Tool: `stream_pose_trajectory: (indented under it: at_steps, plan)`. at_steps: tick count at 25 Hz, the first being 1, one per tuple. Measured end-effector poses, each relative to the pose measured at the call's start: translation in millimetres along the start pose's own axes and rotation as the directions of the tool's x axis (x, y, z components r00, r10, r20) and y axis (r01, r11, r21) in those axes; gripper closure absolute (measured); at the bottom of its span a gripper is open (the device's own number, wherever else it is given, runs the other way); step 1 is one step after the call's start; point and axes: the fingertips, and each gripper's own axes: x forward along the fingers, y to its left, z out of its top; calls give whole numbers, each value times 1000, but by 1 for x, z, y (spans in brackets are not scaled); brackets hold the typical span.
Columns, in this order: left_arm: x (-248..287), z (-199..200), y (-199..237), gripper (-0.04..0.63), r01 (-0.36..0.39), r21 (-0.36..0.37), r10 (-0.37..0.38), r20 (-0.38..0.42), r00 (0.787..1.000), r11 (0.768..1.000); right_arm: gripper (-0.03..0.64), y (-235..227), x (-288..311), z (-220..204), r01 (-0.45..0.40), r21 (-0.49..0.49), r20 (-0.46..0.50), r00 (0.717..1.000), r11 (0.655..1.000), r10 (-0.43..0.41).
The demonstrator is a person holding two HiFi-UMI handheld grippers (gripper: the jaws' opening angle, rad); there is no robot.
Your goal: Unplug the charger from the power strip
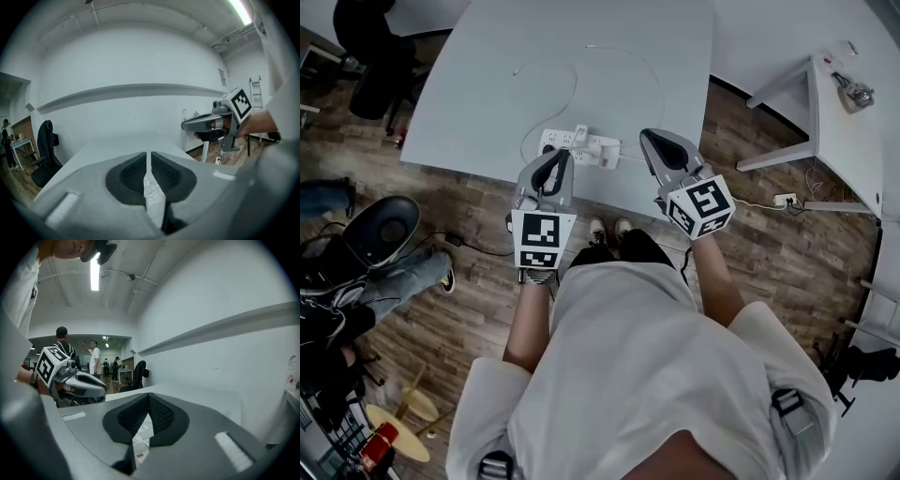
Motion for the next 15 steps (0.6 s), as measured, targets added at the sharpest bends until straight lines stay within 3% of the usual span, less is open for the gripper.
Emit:
stream_pose_trajectory:
  at_steps: [15]
  plan:
    - [29,-35,-10,549,-69,-66,62,-105,993,995,614,-17,35,-61,-136,19,-134,981,990,138]
